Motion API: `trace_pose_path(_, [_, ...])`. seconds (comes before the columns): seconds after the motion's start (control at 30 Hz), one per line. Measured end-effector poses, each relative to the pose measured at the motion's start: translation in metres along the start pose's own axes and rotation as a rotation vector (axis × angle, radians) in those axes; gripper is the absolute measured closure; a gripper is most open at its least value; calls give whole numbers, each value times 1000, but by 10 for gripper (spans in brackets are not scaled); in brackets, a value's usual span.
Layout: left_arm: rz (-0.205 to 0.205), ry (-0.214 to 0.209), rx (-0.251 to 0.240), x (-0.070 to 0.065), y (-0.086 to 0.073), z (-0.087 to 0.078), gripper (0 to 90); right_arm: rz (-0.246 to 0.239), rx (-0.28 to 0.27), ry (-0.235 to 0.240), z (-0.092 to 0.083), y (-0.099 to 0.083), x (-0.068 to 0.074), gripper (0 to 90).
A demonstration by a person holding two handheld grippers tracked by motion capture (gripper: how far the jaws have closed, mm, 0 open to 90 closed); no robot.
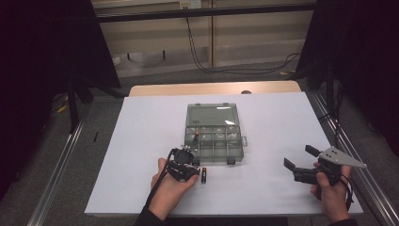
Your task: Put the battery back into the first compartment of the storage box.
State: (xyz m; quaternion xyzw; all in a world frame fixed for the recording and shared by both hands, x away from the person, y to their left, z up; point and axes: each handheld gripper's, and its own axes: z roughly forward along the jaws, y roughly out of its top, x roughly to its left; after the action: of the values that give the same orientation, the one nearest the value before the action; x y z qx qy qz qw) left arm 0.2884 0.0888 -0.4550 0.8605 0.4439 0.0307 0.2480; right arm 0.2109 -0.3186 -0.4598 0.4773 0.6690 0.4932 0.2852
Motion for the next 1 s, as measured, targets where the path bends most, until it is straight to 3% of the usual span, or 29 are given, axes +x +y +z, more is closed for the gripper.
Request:
trace_pose_path(0.23, [1, -19, 7, 2, 0, -2, 775, 5, -1, -2, -1, 1, 0, 20])
trace_pose_path(0.57, [16, -47, -26, 2, 5, -17, 775, 5, -10, -5, -2, 1, -1, 20])
trace_pose_path(1.0, [7, -72, -63, 9, 17, -32, 775, -1, -10, -4, -2, 2, 0, 20])
